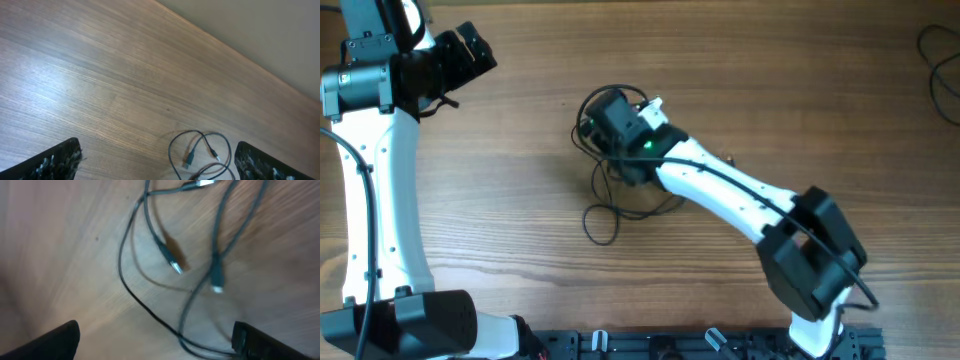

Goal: Untangle cables

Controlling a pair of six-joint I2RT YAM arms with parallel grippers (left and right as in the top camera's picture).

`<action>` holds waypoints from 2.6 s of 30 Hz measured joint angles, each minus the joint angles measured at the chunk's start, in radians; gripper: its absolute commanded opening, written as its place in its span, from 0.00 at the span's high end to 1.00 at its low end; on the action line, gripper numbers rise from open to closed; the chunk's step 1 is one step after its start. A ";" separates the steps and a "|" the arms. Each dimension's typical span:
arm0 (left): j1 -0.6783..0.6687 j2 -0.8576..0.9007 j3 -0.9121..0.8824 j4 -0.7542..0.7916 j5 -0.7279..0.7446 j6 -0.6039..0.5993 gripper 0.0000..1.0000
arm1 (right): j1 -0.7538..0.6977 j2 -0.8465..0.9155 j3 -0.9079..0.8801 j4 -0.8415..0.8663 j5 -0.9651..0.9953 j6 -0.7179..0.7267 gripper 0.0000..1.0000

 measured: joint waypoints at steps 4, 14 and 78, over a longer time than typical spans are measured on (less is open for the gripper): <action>0.000 0.000 0.000 -0.015 0.010 0.008 0.00 | -0.002 0.107 -0.044 0.067 -0.007 0.053 0.69; 0.000 0.000 0.000 -0.041 0.041 0.026 0.00 | -0.043 -0.035 -0.042 0.236 -0.141 -0.533 0.96; -0.702 0.375 -0.026 0.440 0.607 -0.835 0.96 | -0.458 -0.638 0.070 0.144 0.463 -1.225 0.96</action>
